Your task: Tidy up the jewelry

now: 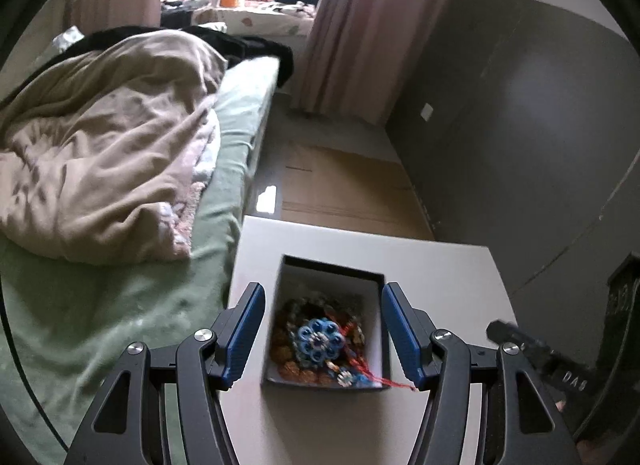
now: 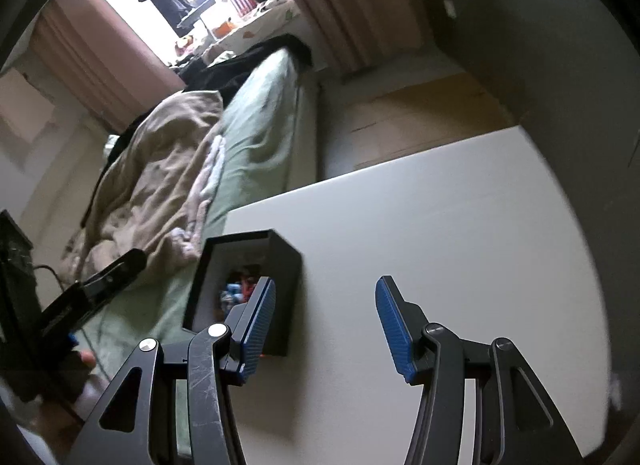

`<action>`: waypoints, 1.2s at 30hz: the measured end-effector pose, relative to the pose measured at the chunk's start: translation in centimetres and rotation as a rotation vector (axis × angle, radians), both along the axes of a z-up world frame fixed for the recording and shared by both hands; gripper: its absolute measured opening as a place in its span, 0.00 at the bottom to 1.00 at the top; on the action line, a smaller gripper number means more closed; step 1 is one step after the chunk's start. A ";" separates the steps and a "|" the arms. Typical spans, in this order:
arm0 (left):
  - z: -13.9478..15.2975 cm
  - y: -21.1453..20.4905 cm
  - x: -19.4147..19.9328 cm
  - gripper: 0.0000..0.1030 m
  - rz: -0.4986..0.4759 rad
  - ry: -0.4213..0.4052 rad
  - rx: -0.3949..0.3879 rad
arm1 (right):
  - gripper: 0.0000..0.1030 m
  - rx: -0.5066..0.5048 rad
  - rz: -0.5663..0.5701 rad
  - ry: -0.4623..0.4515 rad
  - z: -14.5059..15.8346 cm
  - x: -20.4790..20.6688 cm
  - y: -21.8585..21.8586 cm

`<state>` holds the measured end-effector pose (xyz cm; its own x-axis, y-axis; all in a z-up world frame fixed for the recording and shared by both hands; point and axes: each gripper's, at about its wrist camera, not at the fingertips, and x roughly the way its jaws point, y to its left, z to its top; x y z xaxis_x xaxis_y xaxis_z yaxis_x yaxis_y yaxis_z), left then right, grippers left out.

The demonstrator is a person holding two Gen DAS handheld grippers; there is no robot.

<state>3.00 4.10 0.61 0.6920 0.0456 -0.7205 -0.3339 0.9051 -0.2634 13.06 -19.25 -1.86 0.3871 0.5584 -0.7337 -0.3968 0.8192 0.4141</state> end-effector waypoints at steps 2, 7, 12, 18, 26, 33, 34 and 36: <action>0.1 -0.9 -0.1 0.60 -0.005 0.002 0.016 | 0.52 -0.004 -0.007 -0.012 0.4 -0.3 -0.8; 0.3 -3.7 -0.7 0.70 -0.060 0.002 0.081 | 0.52 -0.085 -0.030 -0.016 0.5 -0.7 -2.4; 0.4 -5.6 -1.9 0.95 -0.081 -0.022 0.112 | 0.74 -0.078 -0.058 -0.022 0.9 -0.8 -4.0; 0.2 -6.7 -2.4 0.99 -0.103 -0.028 0.130 | 0.90 -0.120 -0.070 -0.055 0.8 -1.3 -4.5; 0.3 -7.4 -2.6 0.99 -0.127 -0.048 0.152 | 1.00 -0.165 -0.077 -0.082 0.5 -2.2 -4.9; 0.1 -7.3 -2.8 0.99 -0.145 -0.048 0.154 | 1.00 -0.159 -0.089 -0.116 1.0 -2.7 -5.5; 0.1 -7.3 -2.9 0.99 -0.144 -0.050 0.150 | 1.00 -0.148 -0.092 -0.119 1.2 -2.7 -5.6; 0.3 -7.0 -3.0 0.99 -0.134 -0.058 0.148 | 1.00 -0.137 -0.096 -0.126 1.4 -2.8 -5.7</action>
<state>-0.05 -2.93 0.89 0.7389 0.0533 -0.6717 -0.1964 0.9706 -0.1390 10.25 -24.99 -0.47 0.5270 0.4133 -0.7426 -0.3561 0.9008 0.2486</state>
